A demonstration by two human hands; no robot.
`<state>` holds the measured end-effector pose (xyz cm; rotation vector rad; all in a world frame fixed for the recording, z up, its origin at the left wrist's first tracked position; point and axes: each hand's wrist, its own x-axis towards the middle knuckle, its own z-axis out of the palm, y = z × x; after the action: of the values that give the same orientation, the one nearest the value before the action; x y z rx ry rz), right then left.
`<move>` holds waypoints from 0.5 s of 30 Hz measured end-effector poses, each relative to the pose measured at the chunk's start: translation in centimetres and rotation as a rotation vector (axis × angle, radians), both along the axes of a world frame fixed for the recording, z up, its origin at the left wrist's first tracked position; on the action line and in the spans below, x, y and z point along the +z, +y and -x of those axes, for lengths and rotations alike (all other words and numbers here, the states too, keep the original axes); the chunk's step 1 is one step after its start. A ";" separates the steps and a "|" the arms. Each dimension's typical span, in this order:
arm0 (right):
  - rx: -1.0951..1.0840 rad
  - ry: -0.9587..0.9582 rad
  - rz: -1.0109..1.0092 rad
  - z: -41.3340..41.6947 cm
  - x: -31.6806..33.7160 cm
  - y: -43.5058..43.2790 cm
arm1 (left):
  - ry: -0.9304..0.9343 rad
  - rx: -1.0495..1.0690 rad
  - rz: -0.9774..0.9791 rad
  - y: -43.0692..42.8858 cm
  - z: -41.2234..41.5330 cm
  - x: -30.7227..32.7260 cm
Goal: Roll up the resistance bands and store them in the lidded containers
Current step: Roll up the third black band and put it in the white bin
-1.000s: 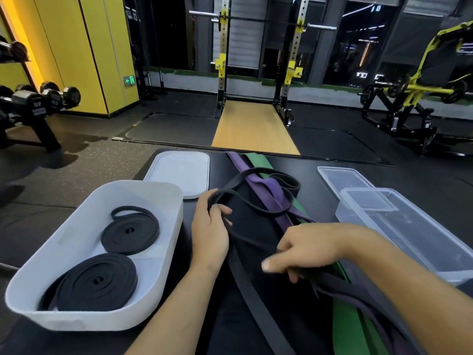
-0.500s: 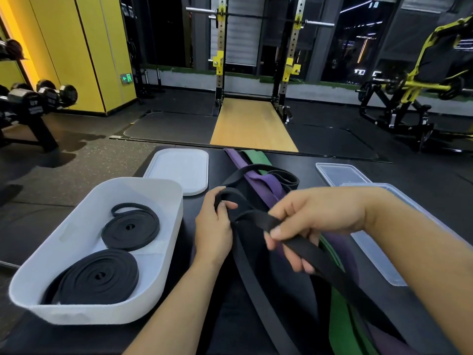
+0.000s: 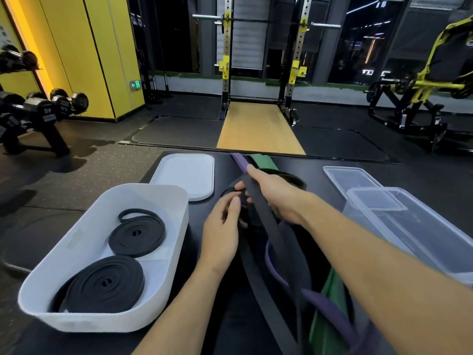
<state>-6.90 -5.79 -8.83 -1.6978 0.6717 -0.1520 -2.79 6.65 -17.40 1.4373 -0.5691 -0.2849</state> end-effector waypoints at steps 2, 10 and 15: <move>0.046 -0.058 -0.120 0.2 -0.5 -0.1 | -0.065 -0.050 -0.029 -0.2 0.1 -0.2; 0.109 -0.032 -0.029 3.0 -1.3 -1.2 | -0.191 0.024 -0.291 -0.7 -0.1 -0.5; 0.367 0.168 0.664 6.1 -1.7 -2.2 | 0.152 0.177 0.078 -0.2 -0.6 -0.3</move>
<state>-13.04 -7.97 -10.49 -2.4646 0.4387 0.0372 -2.21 6.48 -17.70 1.3670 -0.3236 -0.2261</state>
